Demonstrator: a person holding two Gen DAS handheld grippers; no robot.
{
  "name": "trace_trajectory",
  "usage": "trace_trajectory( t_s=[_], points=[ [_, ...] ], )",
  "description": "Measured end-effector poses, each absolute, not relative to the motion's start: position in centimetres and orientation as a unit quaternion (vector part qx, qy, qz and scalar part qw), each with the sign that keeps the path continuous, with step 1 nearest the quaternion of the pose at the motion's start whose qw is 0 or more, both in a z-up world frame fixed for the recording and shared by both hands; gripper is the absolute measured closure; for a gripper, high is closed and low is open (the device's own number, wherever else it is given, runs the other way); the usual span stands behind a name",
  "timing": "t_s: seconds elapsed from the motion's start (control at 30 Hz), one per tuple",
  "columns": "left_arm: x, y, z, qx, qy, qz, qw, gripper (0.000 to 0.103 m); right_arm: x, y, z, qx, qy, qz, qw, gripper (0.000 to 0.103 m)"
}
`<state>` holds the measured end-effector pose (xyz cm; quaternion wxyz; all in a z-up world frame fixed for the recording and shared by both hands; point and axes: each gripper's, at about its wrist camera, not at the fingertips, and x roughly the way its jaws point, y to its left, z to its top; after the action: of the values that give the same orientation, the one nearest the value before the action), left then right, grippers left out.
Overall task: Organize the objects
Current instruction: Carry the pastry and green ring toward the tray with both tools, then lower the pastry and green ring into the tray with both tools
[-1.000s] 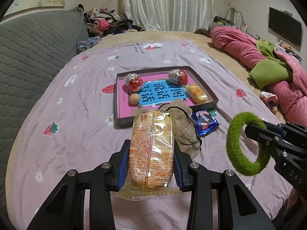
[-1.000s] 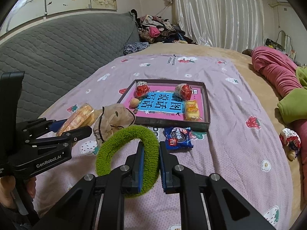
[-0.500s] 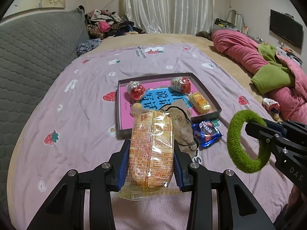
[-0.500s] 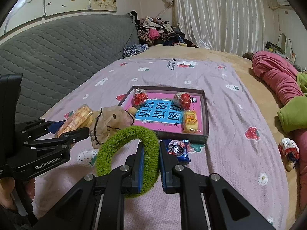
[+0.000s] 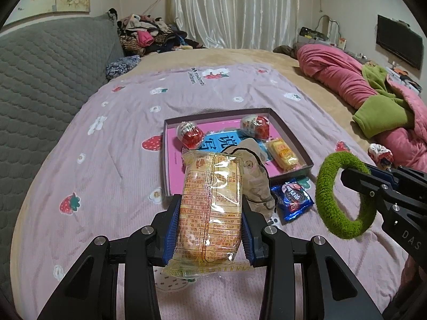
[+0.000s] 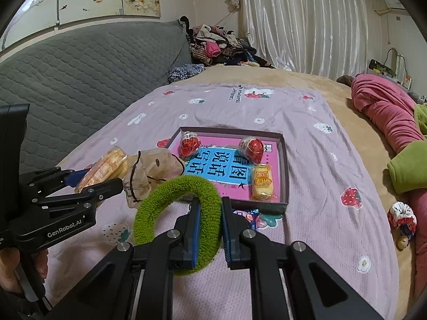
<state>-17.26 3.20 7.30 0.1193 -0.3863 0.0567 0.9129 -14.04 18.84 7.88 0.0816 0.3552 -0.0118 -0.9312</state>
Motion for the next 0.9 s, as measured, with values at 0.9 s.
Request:
trace_trajectory(
  t_s=[0.9],
  points=[
    [-24.0, 4.1, 7.1, -0.378, 0.064, 0.916, 0.115, 0.062, -20.7, 19.5, 8.3, 0.345, 0.003, -0.936, 0.07, 0.089]
  ],
)
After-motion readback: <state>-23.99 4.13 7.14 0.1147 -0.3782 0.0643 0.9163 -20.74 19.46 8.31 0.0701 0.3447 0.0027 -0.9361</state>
